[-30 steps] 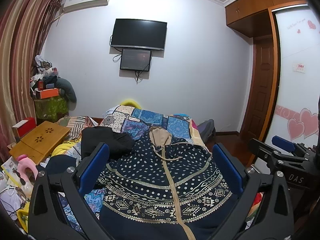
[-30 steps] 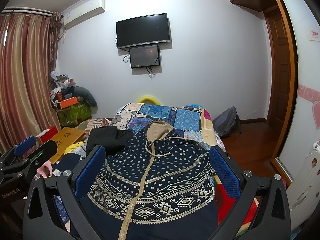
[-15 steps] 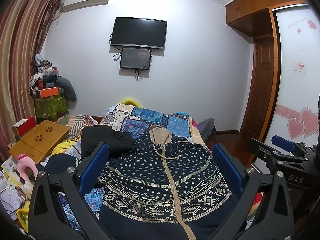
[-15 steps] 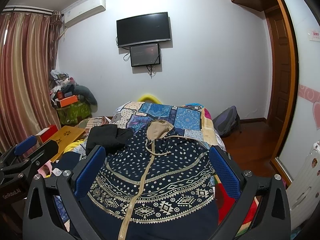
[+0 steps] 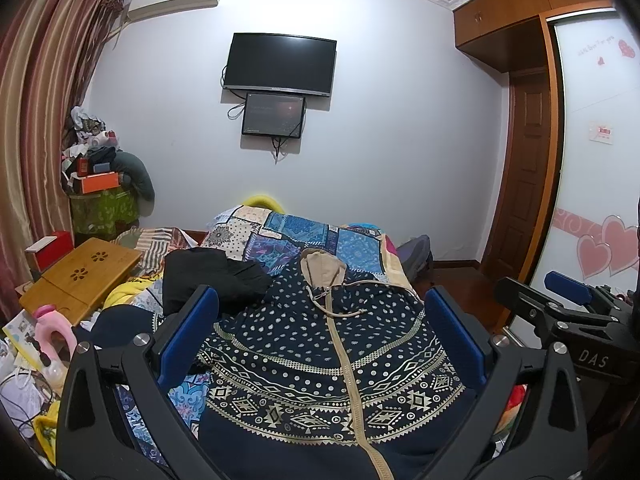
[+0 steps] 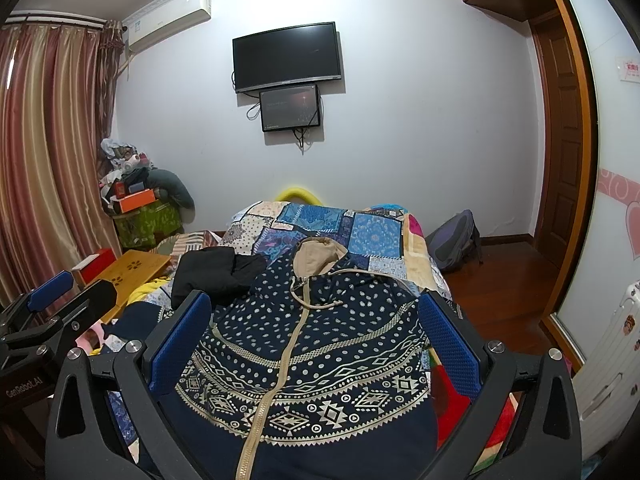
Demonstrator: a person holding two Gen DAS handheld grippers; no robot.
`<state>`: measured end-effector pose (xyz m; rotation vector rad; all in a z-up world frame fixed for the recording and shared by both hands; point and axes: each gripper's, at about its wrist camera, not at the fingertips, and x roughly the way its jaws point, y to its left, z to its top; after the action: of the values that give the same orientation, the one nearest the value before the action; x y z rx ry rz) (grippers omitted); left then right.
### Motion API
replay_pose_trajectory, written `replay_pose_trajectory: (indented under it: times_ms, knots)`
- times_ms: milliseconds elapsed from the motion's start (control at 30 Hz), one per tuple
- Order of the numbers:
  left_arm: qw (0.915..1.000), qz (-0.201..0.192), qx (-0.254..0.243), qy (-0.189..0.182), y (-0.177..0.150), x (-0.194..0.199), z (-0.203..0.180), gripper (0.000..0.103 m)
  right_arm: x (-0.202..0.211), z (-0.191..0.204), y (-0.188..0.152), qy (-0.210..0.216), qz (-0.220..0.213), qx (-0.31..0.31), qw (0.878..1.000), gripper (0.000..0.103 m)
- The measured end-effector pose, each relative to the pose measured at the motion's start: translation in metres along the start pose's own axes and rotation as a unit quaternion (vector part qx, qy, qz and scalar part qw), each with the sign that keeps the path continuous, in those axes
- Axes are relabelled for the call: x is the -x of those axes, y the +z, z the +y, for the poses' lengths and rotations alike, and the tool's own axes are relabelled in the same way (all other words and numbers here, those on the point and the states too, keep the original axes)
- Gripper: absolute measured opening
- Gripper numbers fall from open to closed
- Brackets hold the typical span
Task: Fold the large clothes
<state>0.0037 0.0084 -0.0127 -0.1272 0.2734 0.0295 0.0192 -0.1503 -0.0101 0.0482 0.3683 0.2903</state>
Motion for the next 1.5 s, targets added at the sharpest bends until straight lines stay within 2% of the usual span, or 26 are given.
replay_pose_trajectory:
  times_ms: [800, 1133, 1367, 1500]
  knots:
    - [1.0, 0.003, 0.001, 0.001, 0.001, -0.001, 0.001, 0.103, -0.007, -0.001, 0.006, 0.001, 0.004, 0.002, 1.0, 0.103]
    - [0.9999, 0.011, 0.009, 0.005, 0.002, -0.015, 0.012, 0.103, -0.017, -0.002, 0.009, -0.003, 0.014, 0.005, 1.0, 0.103]
    - [0.9988, 0.015, 0.022, 0.041, 0.008, -0.042, 0.047, 0.103, -0.038, -0.003, 0.011, -0.014, 0.029, 0.01, 0.999, 0.103]
    - [0.9957, 0.031, 0.033, 0.081, 0.009, -0.069, 0.084, 0.103, -0.056, -0.004, 0.013, -0.022, 0.043, 0.012, 0.999, 0.103]
